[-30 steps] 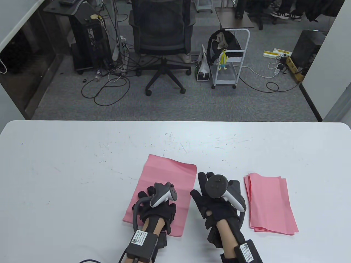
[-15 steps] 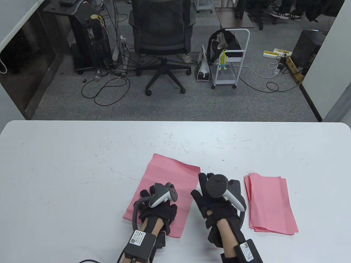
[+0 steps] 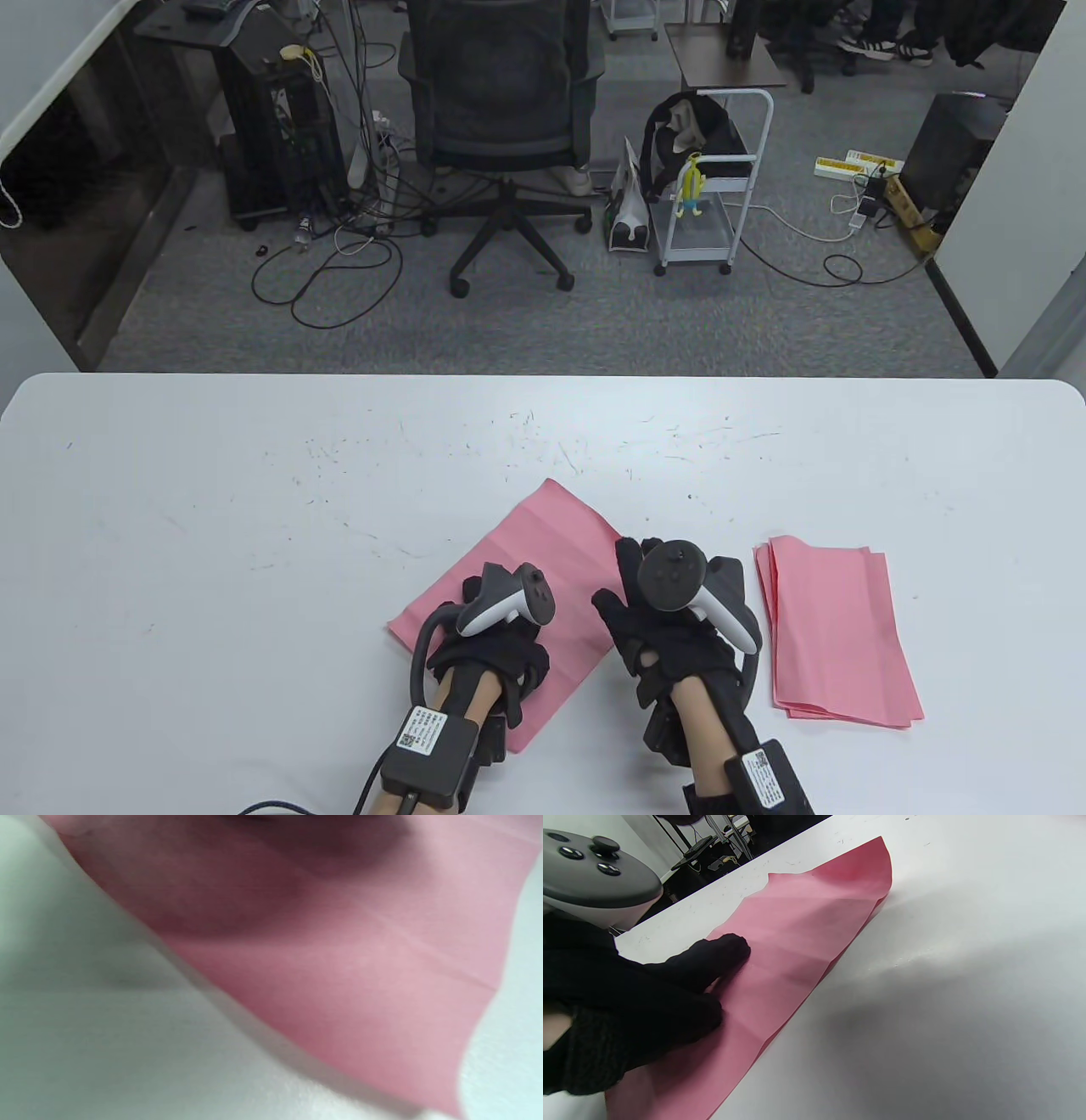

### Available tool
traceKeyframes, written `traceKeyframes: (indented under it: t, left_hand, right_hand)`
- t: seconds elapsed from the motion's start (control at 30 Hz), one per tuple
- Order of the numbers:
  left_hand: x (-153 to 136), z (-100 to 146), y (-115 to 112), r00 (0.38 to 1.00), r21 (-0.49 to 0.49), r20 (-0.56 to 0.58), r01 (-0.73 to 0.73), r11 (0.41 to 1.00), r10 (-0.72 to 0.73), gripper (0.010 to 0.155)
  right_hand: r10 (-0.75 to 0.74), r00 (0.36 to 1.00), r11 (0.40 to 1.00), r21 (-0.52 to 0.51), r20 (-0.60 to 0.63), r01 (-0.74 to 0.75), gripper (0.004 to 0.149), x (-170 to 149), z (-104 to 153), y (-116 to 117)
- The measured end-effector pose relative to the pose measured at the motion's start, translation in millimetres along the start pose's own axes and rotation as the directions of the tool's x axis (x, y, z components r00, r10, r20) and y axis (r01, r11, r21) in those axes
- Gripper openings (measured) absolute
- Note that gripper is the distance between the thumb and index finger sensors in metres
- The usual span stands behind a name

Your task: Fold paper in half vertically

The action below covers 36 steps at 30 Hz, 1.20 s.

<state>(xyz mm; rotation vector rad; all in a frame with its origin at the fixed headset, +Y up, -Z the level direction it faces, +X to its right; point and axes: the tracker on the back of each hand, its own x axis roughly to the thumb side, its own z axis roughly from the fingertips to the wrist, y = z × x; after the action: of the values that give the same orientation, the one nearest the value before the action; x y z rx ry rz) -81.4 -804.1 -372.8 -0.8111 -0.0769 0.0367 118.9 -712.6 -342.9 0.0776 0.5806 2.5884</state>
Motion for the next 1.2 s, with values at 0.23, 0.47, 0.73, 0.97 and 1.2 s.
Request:
traceKeyframes:
  t: [0.23,0.47,0.73,0.97,1.2]
  left_hand:
    - [6.0,-1.9,0.7,0.994,0.009,0.097,0.057,0.998,-0.058,0.075]
    - [0.2,-2.0,1.0,0.976,0.027,0.207,0.059,0.998,-0.063,0.075]
    - [0.0,-1.6,1.0,0.958,0.085,0.277,0.046,0.995,-0.068,0.075]
    - [1.9,-0.6,1.5,0.942,0.136,0.316,0.075,0.988,-0.115,0.076]
    - [3.7,1.2,1.4,0.945,0.123,0.299,0.101,0.987,-0.134,0.076]
  right_hand:
    - [-0.003,1.0,1.0,0.01,-0.005,0.003,0.073,-0.8,-0.7,0.5]
    - [0.001,1.0,1.0,0.017,-0.012,-0.001,0.073,-1.3,-1.8,1.5]
    - [0.01,1.0,0.999,0.03,-0.023,-0.009,0.073,-1.2,-2.8,3.2]
    - [0.01,0.999,0.999,0.038,-0.034,-0.008,0.073,-2.1,-3.7,3.9]
    - [0.015,0.999,0.999,0.051,-0.041,-0.013,0.073,-2.0,-4.5,5.4]
